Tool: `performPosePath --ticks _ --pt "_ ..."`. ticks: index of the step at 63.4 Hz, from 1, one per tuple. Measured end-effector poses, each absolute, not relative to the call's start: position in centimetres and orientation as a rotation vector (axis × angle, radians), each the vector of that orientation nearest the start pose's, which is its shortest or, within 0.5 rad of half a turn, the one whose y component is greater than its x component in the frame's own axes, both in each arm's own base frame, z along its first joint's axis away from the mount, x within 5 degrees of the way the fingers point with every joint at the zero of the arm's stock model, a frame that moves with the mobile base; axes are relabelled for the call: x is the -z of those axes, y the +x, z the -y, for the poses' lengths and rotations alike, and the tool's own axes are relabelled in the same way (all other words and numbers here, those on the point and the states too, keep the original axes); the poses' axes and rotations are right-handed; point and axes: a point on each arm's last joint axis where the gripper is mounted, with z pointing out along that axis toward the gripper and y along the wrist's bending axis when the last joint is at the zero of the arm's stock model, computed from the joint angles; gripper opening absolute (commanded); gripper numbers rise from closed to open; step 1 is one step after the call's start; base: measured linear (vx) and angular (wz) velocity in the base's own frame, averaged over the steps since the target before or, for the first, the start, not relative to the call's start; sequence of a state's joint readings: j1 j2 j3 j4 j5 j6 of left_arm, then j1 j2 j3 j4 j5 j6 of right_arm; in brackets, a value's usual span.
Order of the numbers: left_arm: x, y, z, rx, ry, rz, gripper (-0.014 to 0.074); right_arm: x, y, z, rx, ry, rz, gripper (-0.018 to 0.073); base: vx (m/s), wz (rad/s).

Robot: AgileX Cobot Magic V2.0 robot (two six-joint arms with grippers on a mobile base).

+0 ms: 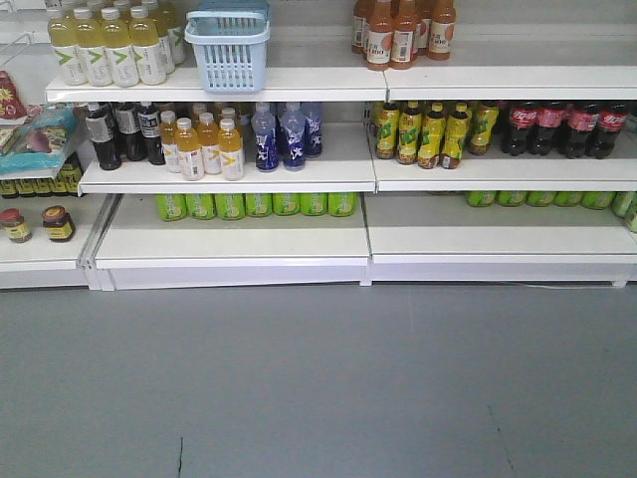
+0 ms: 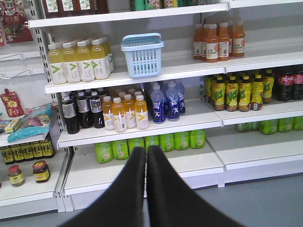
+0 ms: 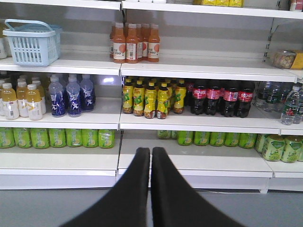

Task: Place coke in basket with both arms
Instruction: 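Drive the base toward the shelf holding the light-blue basket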

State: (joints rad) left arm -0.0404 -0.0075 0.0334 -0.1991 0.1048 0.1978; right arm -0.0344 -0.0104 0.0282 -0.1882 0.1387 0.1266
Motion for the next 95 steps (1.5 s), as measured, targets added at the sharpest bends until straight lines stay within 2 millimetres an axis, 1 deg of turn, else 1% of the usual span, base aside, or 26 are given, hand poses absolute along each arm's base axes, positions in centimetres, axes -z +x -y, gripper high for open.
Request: performPosePath --ticks 41,95 --pt "-19.30 5.70 0.42 0.048 0.048 -1.612 -0.0006 -19.18 5.65 0.43 0.093 -0.001 -1.639 -0.0002 0.12 -0.05" --pt "-19.30 5.70 0.42 0.048 0.048 -1.612 -0.0006 -19.18 5.65 0.43 0.093 -0.001 -1.639 -0.0002 0.15 0.07"
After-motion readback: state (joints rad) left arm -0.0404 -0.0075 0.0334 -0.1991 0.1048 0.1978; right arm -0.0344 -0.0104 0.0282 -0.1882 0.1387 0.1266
